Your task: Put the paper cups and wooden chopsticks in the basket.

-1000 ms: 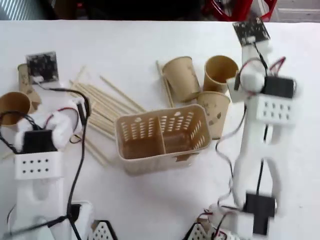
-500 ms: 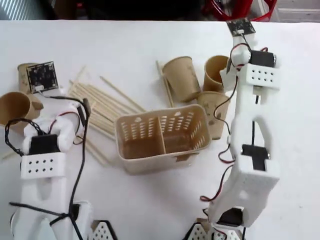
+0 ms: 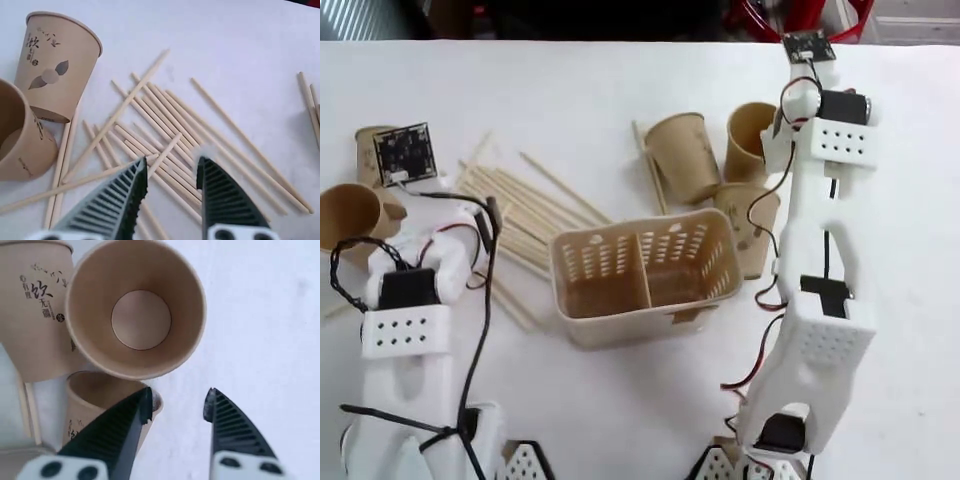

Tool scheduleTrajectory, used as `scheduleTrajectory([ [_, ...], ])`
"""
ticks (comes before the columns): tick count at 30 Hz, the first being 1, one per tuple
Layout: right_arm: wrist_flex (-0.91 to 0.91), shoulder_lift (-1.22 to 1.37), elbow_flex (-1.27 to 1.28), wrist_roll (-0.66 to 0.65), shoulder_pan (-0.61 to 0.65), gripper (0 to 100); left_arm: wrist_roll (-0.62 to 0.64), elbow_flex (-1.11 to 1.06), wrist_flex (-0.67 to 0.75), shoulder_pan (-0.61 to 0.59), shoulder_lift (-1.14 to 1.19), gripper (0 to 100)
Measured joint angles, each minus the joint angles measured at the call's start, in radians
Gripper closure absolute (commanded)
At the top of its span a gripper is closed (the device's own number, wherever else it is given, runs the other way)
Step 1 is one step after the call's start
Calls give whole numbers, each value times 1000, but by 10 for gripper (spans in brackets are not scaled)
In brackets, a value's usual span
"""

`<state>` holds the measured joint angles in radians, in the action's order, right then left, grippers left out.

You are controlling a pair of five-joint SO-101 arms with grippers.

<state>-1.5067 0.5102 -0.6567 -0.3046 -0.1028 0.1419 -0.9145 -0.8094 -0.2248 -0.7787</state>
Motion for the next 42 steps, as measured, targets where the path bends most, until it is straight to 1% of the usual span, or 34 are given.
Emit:
scheduleTrajectory([
  [6,-9,-17,-55,35,9,822,0,0,0,0,0,823],
  [11,92,11,-58,46,40,824,0,0,0,0,0,823],
  [14,158,86,-58,46,40,825,0,0,0,0,0,823],
  [17,187,155,-58,46,34,831,0,0,0,0,0,823],
  [19,192,181,-58,46,32,889,0,0,0,0,0,823],
  [21,193,190,-58,44,25,987,0,0,0,0,0,823],
  [23,193,190,-58,44,0,967,0,-2,2,0,0,823],
  [25,193,190,-58,46,-31,985,0,-17,9,0,0,823],
  [27,187,175,-58,46,-57,980,0,-20,20,0,0,823],
  [31,110,61,-58,46,-106,981,0,-20,25,0,0,823],
  [35,8,-121,-58,46,-141,981,0,-28,25,0,0,823],
  [42,-164,-494,-68,44,-141,982,0,-31,25,0,0,823],
])
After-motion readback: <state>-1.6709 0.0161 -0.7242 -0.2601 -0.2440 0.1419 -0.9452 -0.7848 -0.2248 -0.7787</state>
